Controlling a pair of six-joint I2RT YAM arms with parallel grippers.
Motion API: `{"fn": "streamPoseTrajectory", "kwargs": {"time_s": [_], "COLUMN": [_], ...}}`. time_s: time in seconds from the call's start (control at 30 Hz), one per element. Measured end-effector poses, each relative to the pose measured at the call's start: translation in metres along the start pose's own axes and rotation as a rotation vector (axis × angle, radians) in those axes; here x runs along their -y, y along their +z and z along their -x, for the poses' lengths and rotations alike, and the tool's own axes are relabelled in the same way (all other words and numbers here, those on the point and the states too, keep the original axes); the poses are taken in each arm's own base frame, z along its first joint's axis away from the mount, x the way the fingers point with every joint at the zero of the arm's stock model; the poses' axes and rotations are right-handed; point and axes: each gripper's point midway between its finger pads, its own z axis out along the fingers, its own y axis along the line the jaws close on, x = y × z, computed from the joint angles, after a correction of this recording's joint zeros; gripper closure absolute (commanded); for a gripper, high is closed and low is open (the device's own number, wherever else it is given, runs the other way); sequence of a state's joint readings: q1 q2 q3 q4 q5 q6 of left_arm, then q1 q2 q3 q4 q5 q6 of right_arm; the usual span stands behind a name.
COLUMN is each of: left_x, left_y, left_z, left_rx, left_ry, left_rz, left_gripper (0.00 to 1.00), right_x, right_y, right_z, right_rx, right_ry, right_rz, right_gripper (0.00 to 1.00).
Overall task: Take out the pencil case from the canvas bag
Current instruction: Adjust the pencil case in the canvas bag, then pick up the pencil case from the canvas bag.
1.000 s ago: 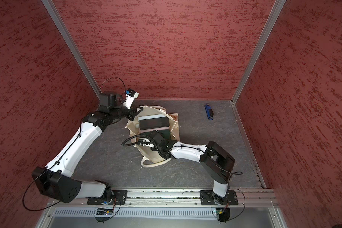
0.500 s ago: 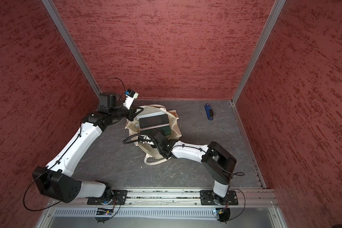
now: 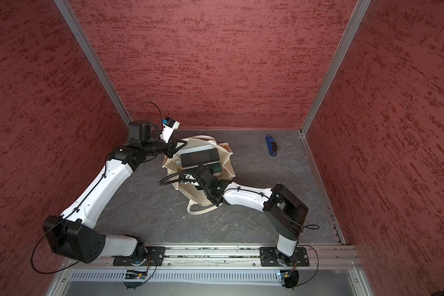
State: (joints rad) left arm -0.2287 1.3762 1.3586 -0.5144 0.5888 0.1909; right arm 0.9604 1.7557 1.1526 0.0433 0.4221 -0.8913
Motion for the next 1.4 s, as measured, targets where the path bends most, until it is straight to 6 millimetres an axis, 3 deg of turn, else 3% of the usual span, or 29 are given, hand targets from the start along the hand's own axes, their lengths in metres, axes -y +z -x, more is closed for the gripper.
{"fn": "streamPoseTrajectory", "kwargs": {"time_s": [0.3, 0.6, 0.73, 0.9, 1.1, 1.3, 1.4], "left_x": [-0.002, -0.001, -0.003, -0.006, -0.007, -0.005, -0.005], "left_y": [-0.005, -0.006, -0.007, -0.009, -0.01, -0.01, -0.01], "left_z": [-0.003, -0.003, -0.003, -0.002, -0.001, -0.001, -0.001], "left_rx": [0.015, 0.018, 0.022, 0.028, 0.034, 0.037, 0.038], "left_ry": [-0.017, -0.025, -0.032, -0.044, -0.053, -0.059, -0.063], "left_rz": [-0.011, -0.018, -0.016, -0.015, -0.019, -0.026, -0.03], "left_gripper": [1.0, 1.0, 1.0, 1.0, 1.0, 1.0, 1.0], "right_x": [0.026, 0.003, 0.002, 0.002, 0.008, 0.023, 0.013], "right_y": [0.002, 0.014, 0.017, 0.02, 0.017, 0.024, 0.034], "right_z": [0.003, -0.001, 0.006, 0.009, 0.018, 0.025, 0.015], "right_rx": [0.006, -0.003, 0.012, 0.011, 0.028, 0.026, -0.012], "right_ry": [0.031, 0.022, 0.026, 0.03, 0.057, 0.113, 0.142], "right_rz": [0.041, 0.162, 0.191, 0.203, 0.228, 0.27, 0.321], "right_gripper": [0.46, 0.46, 0.46, 0.43, 0.29, 0.28, 0.28]}}
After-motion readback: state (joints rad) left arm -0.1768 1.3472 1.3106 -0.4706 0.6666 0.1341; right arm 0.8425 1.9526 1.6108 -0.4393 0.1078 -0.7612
